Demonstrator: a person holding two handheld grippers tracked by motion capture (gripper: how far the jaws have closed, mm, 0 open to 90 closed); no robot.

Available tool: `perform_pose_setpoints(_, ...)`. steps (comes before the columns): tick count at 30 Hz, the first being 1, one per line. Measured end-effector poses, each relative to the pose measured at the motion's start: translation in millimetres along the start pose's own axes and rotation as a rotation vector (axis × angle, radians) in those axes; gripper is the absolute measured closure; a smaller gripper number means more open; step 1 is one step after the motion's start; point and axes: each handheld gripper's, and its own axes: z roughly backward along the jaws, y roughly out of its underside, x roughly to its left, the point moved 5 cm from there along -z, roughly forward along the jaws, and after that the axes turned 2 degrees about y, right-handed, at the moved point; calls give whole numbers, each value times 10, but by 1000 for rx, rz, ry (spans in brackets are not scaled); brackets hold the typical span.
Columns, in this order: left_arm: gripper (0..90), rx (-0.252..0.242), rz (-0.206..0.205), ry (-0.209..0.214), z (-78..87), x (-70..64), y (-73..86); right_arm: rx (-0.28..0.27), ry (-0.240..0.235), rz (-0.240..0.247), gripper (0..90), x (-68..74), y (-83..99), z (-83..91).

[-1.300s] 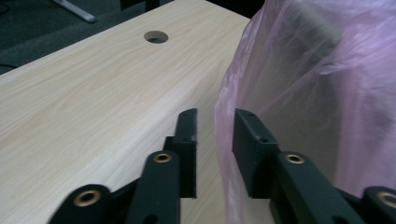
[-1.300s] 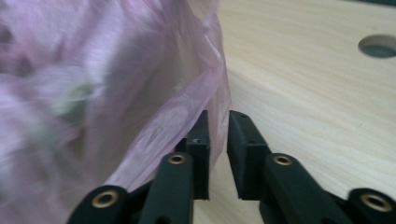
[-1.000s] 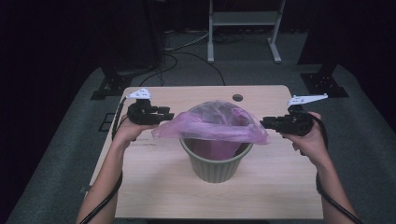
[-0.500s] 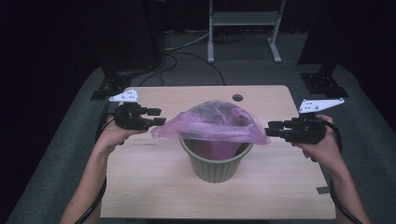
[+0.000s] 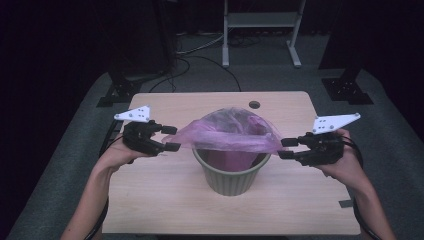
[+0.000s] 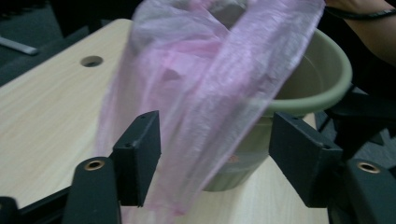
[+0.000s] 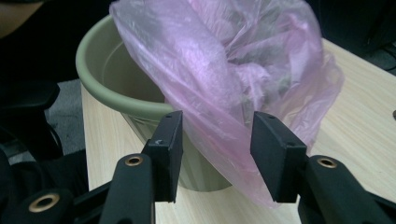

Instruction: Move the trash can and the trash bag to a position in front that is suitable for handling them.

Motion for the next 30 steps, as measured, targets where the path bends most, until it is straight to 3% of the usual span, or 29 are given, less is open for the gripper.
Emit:
perform_pose_setpoints(2,306,17,-16,21,-44,-32,24,16,2,11,535,8,13,-45)
perform_pose_setpoints(16,297,90,-71,40,-256,-99,90,58,6,64,536,80,55,-172)
perform_pose_setpoints(19,423,109,-80,46,-285,-98,101,61,-1,61,578,92,55,-195)
perform_pose_setpoints(26,776,108,-122,22,-296,-144,80,93,2,23,869,129,69,-183)
perform_pose_setpoints(30,890,82,-135,49,-272,-210,91,103,-15,10,900,176,83,-179)
